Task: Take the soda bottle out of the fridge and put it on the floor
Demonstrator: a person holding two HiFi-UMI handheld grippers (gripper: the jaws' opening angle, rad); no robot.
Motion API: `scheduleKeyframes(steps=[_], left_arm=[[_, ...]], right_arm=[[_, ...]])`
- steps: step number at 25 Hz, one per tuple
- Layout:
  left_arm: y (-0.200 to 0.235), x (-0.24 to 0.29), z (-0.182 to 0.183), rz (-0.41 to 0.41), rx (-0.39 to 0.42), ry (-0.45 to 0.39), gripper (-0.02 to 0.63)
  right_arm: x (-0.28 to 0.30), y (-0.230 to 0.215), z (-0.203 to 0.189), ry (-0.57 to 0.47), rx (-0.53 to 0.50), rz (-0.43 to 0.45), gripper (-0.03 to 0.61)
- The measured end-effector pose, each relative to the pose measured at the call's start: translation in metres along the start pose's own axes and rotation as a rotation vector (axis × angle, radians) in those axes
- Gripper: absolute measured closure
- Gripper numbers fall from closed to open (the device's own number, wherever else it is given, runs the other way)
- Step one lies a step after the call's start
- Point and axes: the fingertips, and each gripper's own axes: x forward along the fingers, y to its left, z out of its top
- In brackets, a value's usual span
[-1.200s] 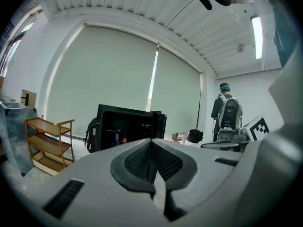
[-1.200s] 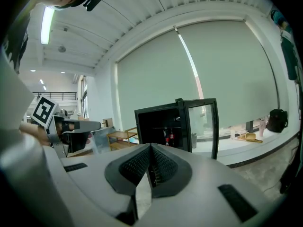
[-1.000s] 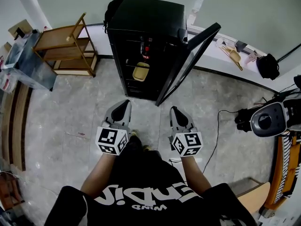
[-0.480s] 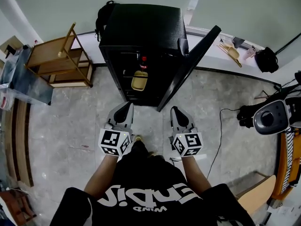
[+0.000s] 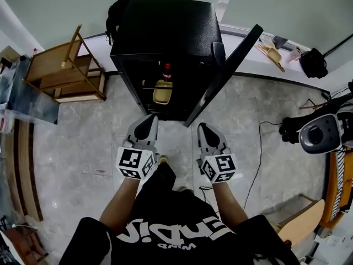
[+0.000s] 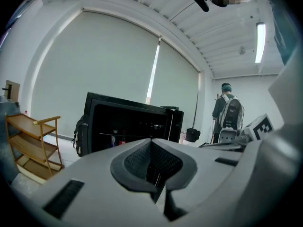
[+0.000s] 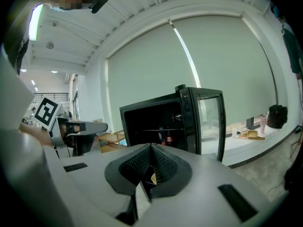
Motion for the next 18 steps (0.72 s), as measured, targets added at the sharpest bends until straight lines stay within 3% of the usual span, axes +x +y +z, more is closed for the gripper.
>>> scheduleKeyframes(steps=[18], left_arm=[[-0.010,-0.013,-0.036,0.044,-0.001,-0.046,0.606]], right_arm=[[-0.015,-0.001,-0.027,-0.067,-0.001,0.025,0.555]])
